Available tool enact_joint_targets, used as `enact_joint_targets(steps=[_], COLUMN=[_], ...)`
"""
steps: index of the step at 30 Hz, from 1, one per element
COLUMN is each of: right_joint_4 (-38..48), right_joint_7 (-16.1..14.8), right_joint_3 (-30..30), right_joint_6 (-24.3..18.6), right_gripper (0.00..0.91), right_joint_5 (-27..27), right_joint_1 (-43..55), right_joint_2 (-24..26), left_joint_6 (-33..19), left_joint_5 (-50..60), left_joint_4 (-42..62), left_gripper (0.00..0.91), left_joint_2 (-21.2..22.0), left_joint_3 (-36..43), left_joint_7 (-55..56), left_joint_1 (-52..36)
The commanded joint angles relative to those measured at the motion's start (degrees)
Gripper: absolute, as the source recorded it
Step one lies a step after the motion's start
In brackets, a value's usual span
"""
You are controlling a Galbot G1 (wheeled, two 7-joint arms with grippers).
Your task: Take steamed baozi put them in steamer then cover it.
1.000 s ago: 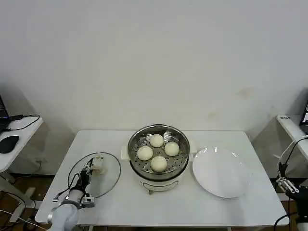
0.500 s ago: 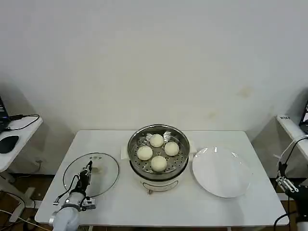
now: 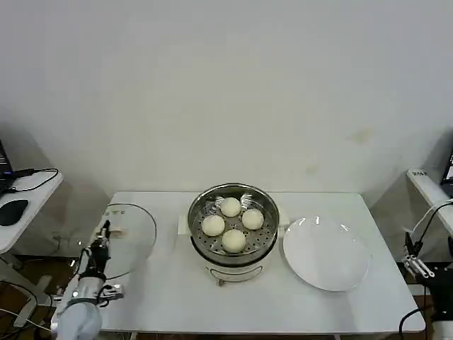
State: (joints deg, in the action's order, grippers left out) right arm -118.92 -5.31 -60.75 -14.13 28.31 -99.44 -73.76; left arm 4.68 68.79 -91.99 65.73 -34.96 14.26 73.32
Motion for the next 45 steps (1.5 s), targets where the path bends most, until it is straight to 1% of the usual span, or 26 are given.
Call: enact_joint_targets(steps=[1,4,8,10,13,15,17,24,25,26,31,32,37,39,40,41,45], right_joint_4=[0.1,0.2,-0.1,-0.2,-0.2,-0.2,-0.3,0.3,0.3,0.4,0.3,0.3,1.0,1.3,1.4,1.3,1.2], right_joint_7=[0.0,0.0,0.3,0.5,1.0,1.3,1.5,2.3,2.4,2.5,2.6,2.7,2.9,3.0,3.0,3.0,3.1], right_joint_3=[0.3,0.6,0.8,0.9,1.3,1.4,2.0,3.3,3.4,3.5,4.6,4.7,5.6,5.9,6.0,6.1,6.2], right_joint_6=[-0.5,-0.6,-0.7,-0.8,-0.9,-0.8,-0.7,-0.7,-0.7,-0.7,-0.4,-0.4,-0.5,-0.8,-0.8,-0.8,-0.7], right_gripper=[0.907,0.907,0.907,0.907,0.907,0.907,0.907,0.907,0.907,0.907,0.907,0.907,0.907,0.907,0.907,0.907,0.907], right_joint_5=[-1.2,-3.0,-4.9,-5.4,-6.8,-7.3,-9.1,-12.1,-12.2,-12.5,-13.6,-13.9,-15.3,-16.2,-16.4,-16.4,-16.7], right_joint_1=[0.0,0.0,0.0,0.0,0.5,0.6,0.9,2.1,2.1,2.2,2.9,3.1,3.5,3.6,3.6,3.6,3.7], right_joint_2=[-0.1,-0.5,-1.3,-1.5,-2.1,-2.5,-3.4,-5.2,-5.2,-5.3,-5.8,-5.9,-6.4,-6.6,-6.7,-6.7,-6.9], left_joint_6=[7.0,9.7,13.4,16.3,18.3,21.5,25.3,31.0,31.6,33.2,35.9,37.2,37.6,37.6,37.6,37.6,37.6], left_joint_5=[-11.9,-13.6,-14.7,-14.6,-14.3,-12.8,-12.1,-9.4,-8.9,-8.7,-8.0,-7.8,-4.4,-2.7,-2.4,-1.4,1.5], left_joint_4=[-17.8,-20.6,-22.7,-23.0,-22.8,-22.8,-22.0,-20.1,-19.9,-19.6,-16.9,-16.5,-14.8,-13.5,-13.0,-12.2,-9.5], left_gripper=[0.000,0.000,0.000,0.000,0.000,0.000,0.000,0.000,0.000,0.000,0.000,0.000,0.000,0.000,0.000,0.000,0.000], left_joint_2=[-8.0,-10.8,-12.8,-13.8,-15.2,-15.7,-15.7,-12.0,-11.5,-11.0,-8.1,-7.4,-3.8,-0.7,0.0,2.1,7.7], left_joint_3=[-0.7,1.8,5.9,10.0,15.3,20.0,23.7,34.5,35.1,36.7,39.8,41.4,45.4,46.1,46.3,46.7,48.0], left_joint_7=[-6.6,-8.4,-10.7,-11.2,-12.5,-15.2,-15.2,-18.2,-18.7,-19.4,-21.2,-22.0,-23.8,-24.1,-24.1,-24.1,-24.7], left_joint_1=[3.8,2.8,-0.7,-3.0,-6.7,-9.7,-13.6,-25.0,-25.5,-26.7,-31.1,-32.1,-33.2,-33.3,-33.4,-33.6,-34.1])
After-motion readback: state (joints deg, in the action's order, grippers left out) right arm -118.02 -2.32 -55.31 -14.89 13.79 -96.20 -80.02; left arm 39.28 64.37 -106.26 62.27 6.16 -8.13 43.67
